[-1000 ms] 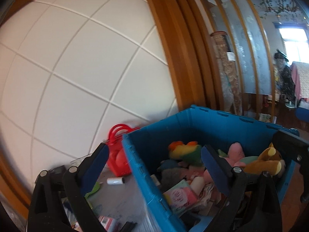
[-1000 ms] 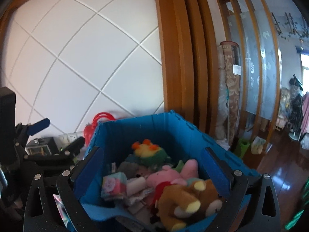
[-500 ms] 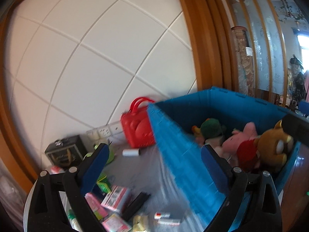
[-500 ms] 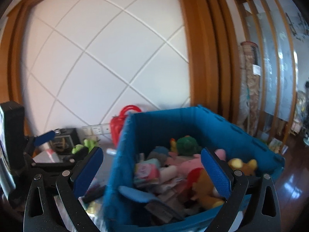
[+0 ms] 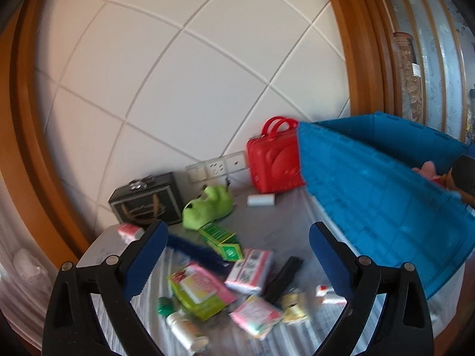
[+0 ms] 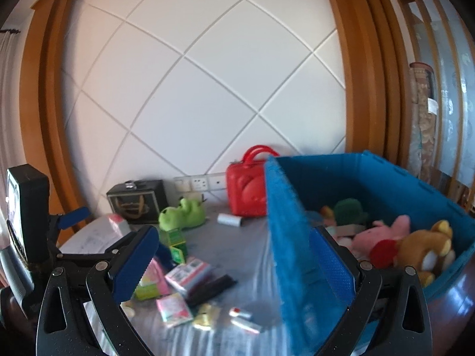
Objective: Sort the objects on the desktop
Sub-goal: 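Move both tools back over the table items, then grasp the white pill bottle with the left tool while the right tool grasps a pink pad pack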
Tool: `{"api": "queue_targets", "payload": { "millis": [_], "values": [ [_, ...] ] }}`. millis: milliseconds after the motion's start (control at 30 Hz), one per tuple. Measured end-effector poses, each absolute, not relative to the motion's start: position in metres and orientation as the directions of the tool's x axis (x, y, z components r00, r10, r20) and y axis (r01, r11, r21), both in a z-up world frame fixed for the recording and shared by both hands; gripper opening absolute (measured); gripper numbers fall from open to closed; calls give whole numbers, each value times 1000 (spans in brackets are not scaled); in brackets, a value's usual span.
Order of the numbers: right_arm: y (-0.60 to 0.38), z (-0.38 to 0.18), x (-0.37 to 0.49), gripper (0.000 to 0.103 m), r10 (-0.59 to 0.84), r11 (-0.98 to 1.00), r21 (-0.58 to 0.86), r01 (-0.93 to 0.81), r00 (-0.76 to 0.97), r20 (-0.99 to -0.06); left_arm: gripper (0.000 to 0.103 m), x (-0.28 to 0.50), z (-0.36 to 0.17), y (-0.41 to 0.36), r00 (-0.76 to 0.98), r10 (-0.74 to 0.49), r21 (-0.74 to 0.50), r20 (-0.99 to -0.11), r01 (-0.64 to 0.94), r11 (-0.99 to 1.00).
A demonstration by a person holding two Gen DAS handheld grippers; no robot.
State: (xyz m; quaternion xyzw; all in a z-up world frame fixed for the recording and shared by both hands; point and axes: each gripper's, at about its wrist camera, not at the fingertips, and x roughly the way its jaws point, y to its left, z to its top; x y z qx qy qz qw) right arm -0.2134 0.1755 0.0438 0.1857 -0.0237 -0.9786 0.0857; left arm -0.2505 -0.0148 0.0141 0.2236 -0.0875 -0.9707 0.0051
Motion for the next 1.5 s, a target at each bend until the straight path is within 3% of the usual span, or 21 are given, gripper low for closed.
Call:
{"api": "queue_targets", "payload": {
  "millis": [367, 667, 1000, 1233, 1300, 1367, 1433, 1500],
  "values": [
    [119, -8, -245, 103, -230, -972, 70, 225, -849, -476, 97, -259, -64, -111, -803, -180, 182, -568, 91, -979],
    [76, -89, -299, 103, -366, -902, 52, 428, -696, -617, 97, -272, -152, -156, -630, -307, 183, -713, 256, -949],
    [58, -161, -339, 103, -431, -850, 116, 514, -550, -716, 97, -297, -243, -191, -447, -239, 24, -862, 434, -900],
    [54, -189, -353, 103, -432, -833, 126, 539, -490, -757, 97, -328, -269, -187, -420, -221, 0, -880, 466, -885],
    [49, -199, -356, 103, -436, -820, 129, 557, -463, -771, 94, -334, -279, -187, -395, -205, -1, -895, 463, -887],
    [41, -209, -360, 103, -431, -809, 119, 576, -442, -787, 71, -335, -285, -186, -398, -163, -27, -903, 431, -902],
    [29, -221, -367, 103, -423, -797, 105, 594, -425, -800, 59, -336, -290, -185, -391, -136, -37, -910, 405, -914],
    [19, -234, -375, 103, -410, -790, 101, 605, -398, -821, 55, -336, -293, -185, -390, -139, -21, -910, 379, -925]
  ]
}}
